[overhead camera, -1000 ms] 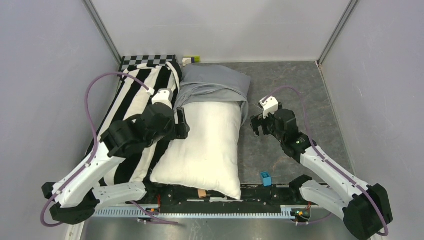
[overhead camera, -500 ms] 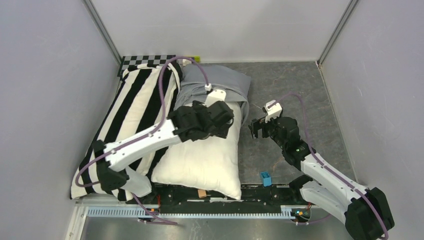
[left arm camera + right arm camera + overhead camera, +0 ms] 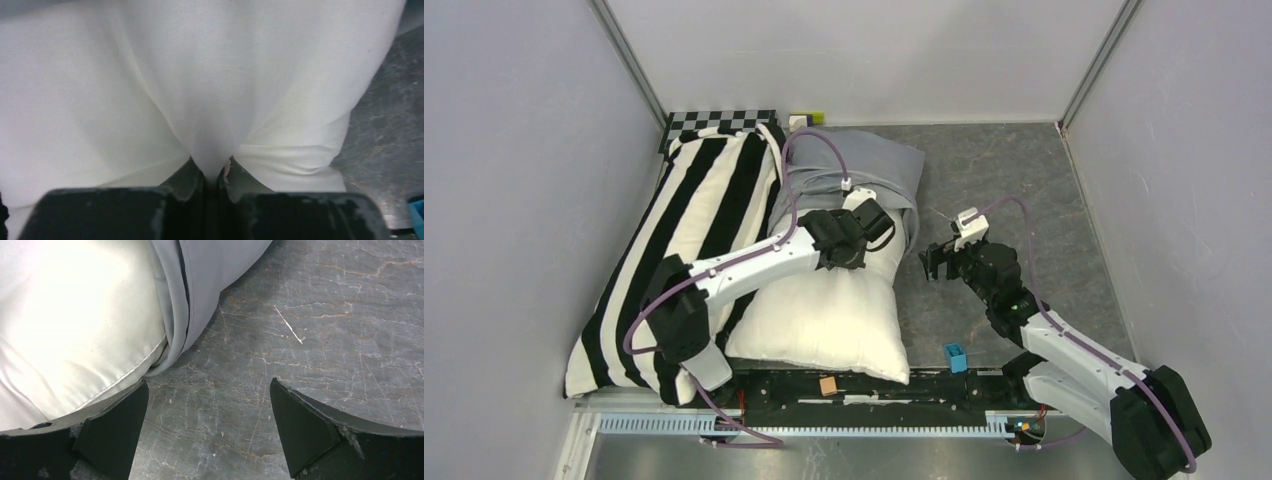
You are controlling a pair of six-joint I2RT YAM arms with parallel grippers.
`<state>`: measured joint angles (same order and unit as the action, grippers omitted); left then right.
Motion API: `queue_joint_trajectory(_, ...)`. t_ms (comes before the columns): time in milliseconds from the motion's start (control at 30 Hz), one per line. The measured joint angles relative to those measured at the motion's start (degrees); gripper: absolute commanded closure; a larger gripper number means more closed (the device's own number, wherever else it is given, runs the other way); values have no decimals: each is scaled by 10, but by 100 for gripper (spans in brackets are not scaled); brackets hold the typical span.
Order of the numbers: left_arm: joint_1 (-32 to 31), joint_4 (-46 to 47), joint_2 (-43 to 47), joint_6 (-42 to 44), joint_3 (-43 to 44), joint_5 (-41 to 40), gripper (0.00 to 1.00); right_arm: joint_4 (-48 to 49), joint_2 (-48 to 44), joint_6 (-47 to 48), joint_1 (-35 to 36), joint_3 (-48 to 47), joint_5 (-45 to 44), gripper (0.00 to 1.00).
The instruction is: Remove the pillowcase from the pillow
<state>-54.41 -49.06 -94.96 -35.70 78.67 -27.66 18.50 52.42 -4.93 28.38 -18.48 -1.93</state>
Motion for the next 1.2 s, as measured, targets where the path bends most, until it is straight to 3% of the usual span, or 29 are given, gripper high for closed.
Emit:
queue_joint_trajectory(200,2,15,52,5,-13,20,98,52,30,-12,10,4,-1,2)
queue_joint_trajectory(467,26,-16,114,11,2,71,98,121,72,-29,75,7,-42,2)
queue_joint_trajectory(733,36,-56,170,11,22,139,98,141,185,-27,94,-42,-125,2)
queue_joint_trajectory(967,40,-96,228,11,35,185,98,142,298,6,88,-172,-198,2)
queue_joint_trajectory(1200,44,-112,322,11,8,230,98,122,415,-28,-26,-323,-154,2)
